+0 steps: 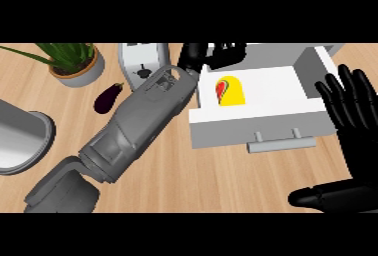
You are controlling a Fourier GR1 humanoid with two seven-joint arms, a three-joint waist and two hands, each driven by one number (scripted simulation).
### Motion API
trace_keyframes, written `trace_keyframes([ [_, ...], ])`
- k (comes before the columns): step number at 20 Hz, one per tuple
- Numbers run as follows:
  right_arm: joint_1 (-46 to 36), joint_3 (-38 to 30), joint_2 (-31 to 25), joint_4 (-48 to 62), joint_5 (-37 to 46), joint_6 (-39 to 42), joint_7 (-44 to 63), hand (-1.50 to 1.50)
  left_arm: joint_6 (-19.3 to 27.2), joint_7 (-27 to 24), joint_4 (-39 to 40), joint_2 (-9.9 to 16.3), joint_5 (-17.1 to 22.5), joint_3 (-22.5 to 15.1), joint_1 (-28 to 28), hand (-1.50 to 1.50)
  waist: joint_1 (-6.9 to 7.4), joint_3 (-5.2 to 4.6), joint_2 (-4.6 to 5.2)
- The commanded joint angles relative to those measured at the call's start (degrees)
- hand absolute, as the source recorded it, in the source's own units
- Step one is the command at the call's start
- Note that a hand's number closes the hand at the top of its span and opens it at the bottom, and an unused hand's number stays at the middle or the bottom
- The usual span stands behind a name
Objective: Pick up the cup, place it into the drawer and close the drawer
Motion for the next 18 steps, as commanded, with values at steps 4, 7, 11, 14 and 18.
trace_keyframes([
  [4,-1.2,2.6,1.3,-0.7,1.0,-0.6,0.6,-1.5,3.2,0.3,1.8,0.0,1.4,-5.8,-0.3,-1.5,-1.13,-0.02,0.33],
  [7,-1.1,1.6,0.8,-2.1,-1.1,-0.3,2.0,-1.5,2.0,1.7,1.0,0.0,3.9,-4.8,-2.5,-1.5,-0.94,-0.03,0.12],
  [11,-2.9,2.1,2.0,-0.4,-1.2,-1.0,1.3,-1.5,2.7,-2.1,-2.0,0.0,8.0,-3.8,-1.9,-1.5,-0.89,-0.03,0.32],
  [14,-3.2,1.6,1.8,0.7,-3.0,-0.1,1.2,-1.5,0.2,-5.1,-5.1,0.0,10.9,-3.7,-0.1,-1.5,0.36,-0.05,-0.05],
  [18,-0.4,-0.5,-0.3,0.4,-6.2,2.3,2.3,-1.5,-0.9,-10.2,-7.4,0.0,13.7,-1.5,2.3,-1.5,2.28,-0.07,-0.6],
])
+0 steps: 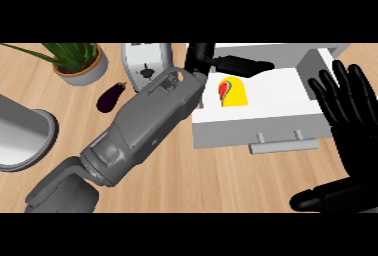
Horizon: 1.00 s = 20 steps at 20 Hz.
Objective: Pick up the cup, place it into the drawer and close the drawer
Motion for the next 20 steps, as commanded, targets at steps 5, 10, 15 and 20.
trace_keyframes([
  [5,0.9,-2.7,-2.7,-1.2,-3.4,2.6,0.3,1.5,-2.9,-1.4,-6.9,1.4,1.8,4.5,6.0,-1.5,4.93,-0.07,-1.23],
  [10,4.7,0.1,-8.3,-6.6,3.0,7.4,2.1,1.5,-0.4,2.0,-13.3,4.5,2.5,6.5,7.7,-1.5,5.56,-0.12,-1.72],
  [15,7.4,0.7,-10.1,-5.8,8.0,10.0,-0.3,1.5,-2.8,4.5,-23.3,13.5,3.1,7.5,18.6,-1.5,6.13,-0.09,-1.67],
  [20,6.8,0.6,-11.8,-4.2,11.6,10.5,0.2,1.5,-1.5,8.9,-37.0,20.6,3.9,8.4,29.5,-1.5,6.31,-0.06,-1.55],
])
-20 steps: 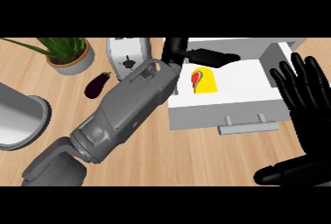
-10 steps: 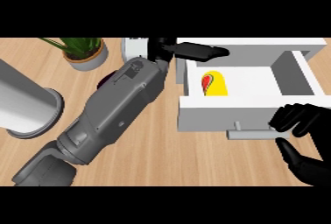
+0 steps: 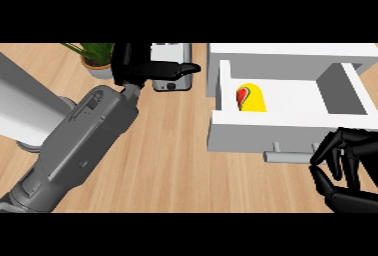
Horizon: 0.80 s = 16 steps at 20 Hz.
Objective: Pick up the cup, place it into the drawer and close the drawer
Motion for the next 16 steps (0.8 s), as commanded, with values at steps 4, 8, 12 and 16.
trace_keyframes([
  [4,-0.5,2.7,0.3,3.4,8.4,-1.1,0.2,1.5,1.4,4.4,-20.1,8.5,0.2,0.8,17.1,-1.5,-0.28,0.03,0.22],
  [8,0.8,4.2,-1.5,7.3,16.3,-0.2,-7.6,1.5,-3.8,3.4,-25.0,12.8,2.1,4.5,24.8,-1.5,-0.58,0.04,0.42],
  [12,-1.6,12.2,-4.8,8.7,31.2,-1.8,-10.8,1.5,-7.6,3.6,-24.9,15.3,3.2,5.6,27.4,-1.5,0.04,0.02,0.48],
  [16,-4.2,16.1,-4.3,14.9,39.8,-5.2,-13.0,1.5,-12.2,1.6,-27.2,17.7,3.7,8.3,33.8,-1.5,-0.4,0.01,0.65],
])
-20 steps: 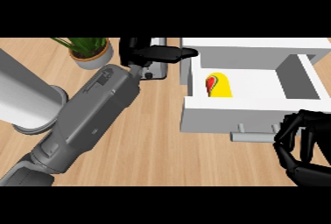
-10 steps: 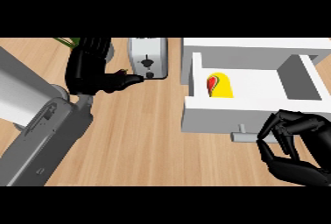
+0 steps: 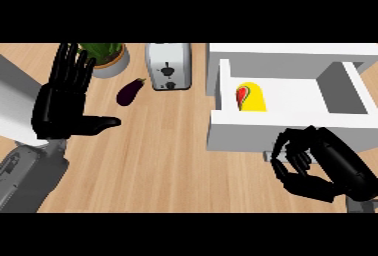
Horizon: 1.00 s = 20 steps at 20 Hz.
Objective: Pick up the cup, place it into the drawer and close the drawer
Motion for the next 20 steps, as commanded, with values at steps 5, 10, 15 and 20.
trace_keyframes([
  [5,-3.2,7.6,3.4,18.4,16.4,-10.3,-8.8,1.5,-7.7,-4.0,-3.7,2.3,-0.3,4.1,12.8,-1.5,-0.62,0.01,0.22],
  [10,-14.5,6.1,6.6,30.2,19.5,-10.0,-5.2,-1.5,-12.3,-1.5,-5.0,4.7,0.5,8.8,14.9,-1.5,-0.63,0.0,0.22],
  [15,-18.6,4.1,6.0,43.4,21.8,-13.2,-12.8,-1.5,-19.2,-7.1,2.6,1.0,-1.6,10.5,16.5,-1.5,-0.96,-0.01,0.35],
  [20,-25.7,0.9,9.5,60.3,23.8,-19.5,-17.0,-1.5,-19.5,-4.0,-2.4,1.6,-2.2,13.0,19.6,-1.5,-0.61,0.03,0.3],
])
